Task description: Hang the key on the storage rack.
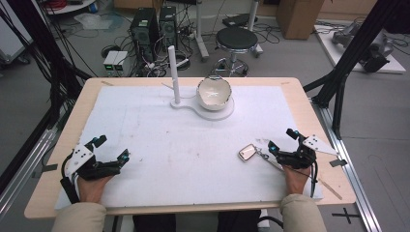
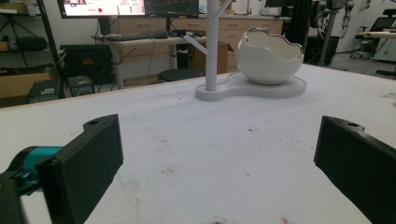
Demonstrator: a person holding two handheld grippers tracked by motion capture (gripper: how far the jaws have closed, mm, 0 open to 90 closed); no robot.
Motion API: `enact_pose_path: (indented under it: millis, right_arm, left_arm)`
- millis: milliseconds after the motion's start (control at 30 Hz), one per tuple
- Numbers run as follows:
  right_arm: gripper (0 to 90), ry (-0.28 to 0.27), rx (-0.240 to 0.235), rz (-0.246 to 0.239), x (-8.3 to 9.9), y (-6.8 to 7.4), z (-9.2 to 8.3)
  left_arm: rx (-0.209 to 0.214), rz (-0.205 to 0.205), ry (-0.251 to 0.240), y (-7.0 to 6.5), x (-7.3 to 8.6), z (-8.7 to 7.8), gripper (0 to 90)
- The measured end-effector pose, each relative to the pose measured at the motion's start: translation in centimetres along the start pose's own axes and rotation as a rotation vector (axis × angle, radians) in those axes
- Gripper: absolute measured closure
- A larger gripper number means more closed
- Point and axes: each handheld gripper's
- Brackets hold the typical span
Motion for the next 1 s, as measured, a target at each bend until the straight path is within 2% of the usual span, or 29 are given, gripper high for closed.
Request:
enact_pose_path:
  millis: [500,667,833,867,900,1000]
  right_arm:
    - [0.5,0.001,-0.005,0.011,0.0,0.0,-0.1]
    - [0.5,0.001,-0.005,-0.007,-0.2,0.0,-0.1]
    - [0.6,-0.035,-0.010,-0.038,-2.4,0.2,-2.0]
    - [0.6,-0.035,-0.010,-0.038,-2.4,0.2,-2.0]
    - [0.6,-0.021,-0.023,-0.046,-3.8,0.1,-2.8]
    - [0.6,0.021,-0.035,-0.086,-5.9,0.0,-3.9]
  left_arm:
    - [-0.001,0.003,-0.006,0.0,0.0,0.0,1.7]
    - [-0.003,0.006,-0.007,0.0,0.0,-0.1,1.7]
    - [-0.004,0.005,-0.006,0.0,0.0,0.0,1.7]
    - [-0.004,0.005,-0.006,0.0,0.0,0.0,1.7]
    - [-0.005,0.006,-0.005,0.0,0.0,0.0,1.7]
    - [-0.005,0.005,-0.006,0.0,0.0,0.0,1.7]
Point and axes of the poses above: each handheld gripper's, and its own axes: z roughly forward along the jaws, x roughly out of its underside, y roughly to its left, and after that the axes turned 11 degrees about y, right-handed
